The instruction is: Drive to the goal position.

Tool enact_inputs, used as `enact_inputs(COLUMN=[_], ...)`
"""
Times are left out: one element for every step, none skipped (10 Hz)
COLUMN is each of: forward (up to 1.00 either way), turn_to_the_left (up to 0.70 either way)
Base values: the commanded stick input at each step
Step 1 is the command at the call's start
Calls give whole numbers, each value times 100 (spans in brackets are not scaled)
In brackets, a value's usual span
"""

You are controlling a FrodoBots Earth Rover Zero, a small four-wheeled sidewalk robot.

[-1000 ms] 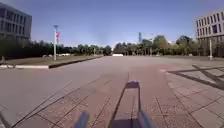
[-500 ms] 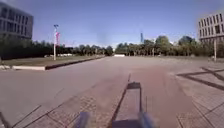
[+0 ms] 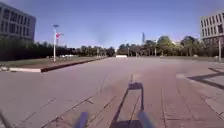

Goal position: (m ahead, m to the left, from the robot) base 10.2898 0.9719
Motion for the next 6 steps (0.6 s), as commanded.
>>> enact_inputs(forward=[100,100,100,100,100,100], turn_to_the_left=[0,0,0,0,0,0])
